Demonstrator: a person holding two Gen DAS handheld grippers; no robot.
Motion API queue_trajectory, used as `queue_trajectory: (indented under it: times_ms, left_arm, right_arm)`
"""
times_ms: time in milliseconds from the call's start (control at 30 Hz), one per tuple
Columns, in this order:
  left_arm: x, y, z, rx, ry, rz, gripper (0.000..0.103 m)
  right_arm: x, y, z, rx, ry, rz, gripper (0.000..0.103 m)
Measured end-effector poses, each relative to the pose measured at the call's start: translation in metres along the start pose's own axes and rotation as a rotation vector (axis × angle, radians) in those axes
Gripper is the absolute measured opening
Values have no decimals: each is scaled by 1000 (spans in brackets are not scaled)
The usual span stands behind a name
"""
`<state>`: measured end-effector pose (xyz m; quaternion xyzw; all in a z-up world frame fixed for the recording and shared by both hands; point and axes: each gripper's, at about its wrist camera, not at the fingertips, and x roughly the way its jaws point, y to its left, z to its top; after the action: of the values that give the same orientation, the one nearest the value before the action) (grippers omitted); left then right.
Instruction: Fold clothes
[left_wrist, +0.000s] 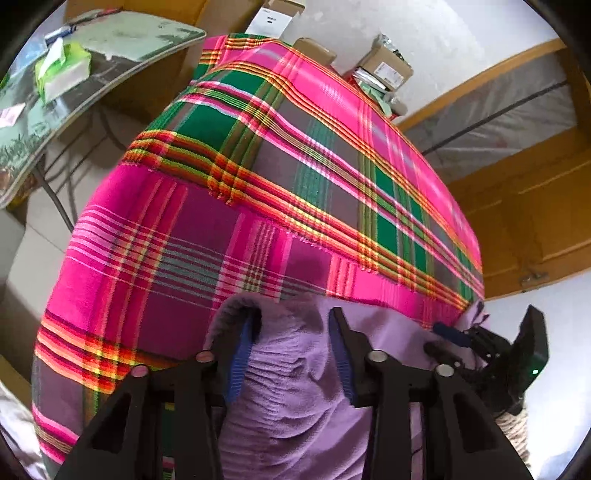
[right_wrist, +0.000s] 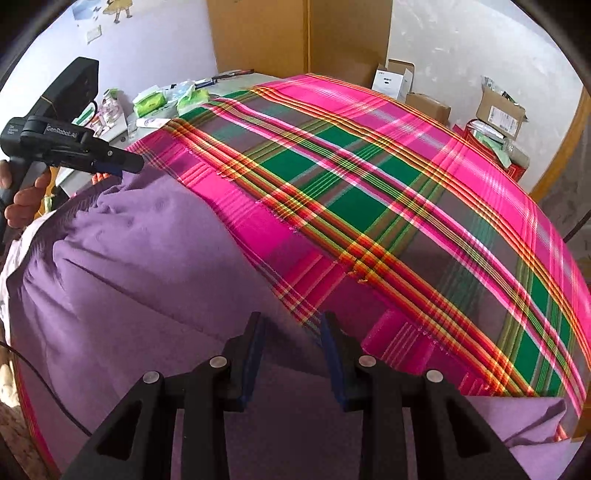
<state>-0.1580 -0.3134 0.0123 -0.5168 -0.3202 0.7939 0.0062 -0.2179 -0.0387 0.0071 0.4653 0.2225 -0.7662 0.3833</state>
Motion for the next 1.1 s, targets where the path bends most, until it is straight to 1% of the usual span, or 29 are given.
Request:
queue_trajectory:
  times_ms: [33,100,133,233,333,433,533,633,867,1100]
  left_arm:
    - [0,1,-1,5,-6,15,19]
    - [-2,3,-1,9,-21,33,18]
    - [-3,4,-1,6,-31,34,13]
    - [-9,11,0,-10,-61,32,10]
    - [-13,13,1,-14,-74,23,10]
    - [-19,13,0,-10,-99,23,10]
    - [-27,16,0,-27,-140,10,9]
    - [-36,20,3,-43,-176,19,9]
    - [-50,37,2,-85,-241,53,9]
    - [-51,52,5,-114,-263,63,9]
  right_arm:
    - [0,0,0,5,-2,-4,27]
    - [0,1,-1,3,-8,9,5]
    - [0,1,-1,4,-10,17,5]
    - [-1,5,-1,-17,-18,-2,2]
    - [-5,4,1,-9,-41,-14,2]
    - [-15,6,9,-11,-97,-44,2]
    - [-22,11,22,-19,-138,-73,2]
    - [-24,14,36,-18,-168,-95,2]
    - [-10,25,69,-41,-191,-119,2]
    - [10,29,94,-33,-192,-164,2]
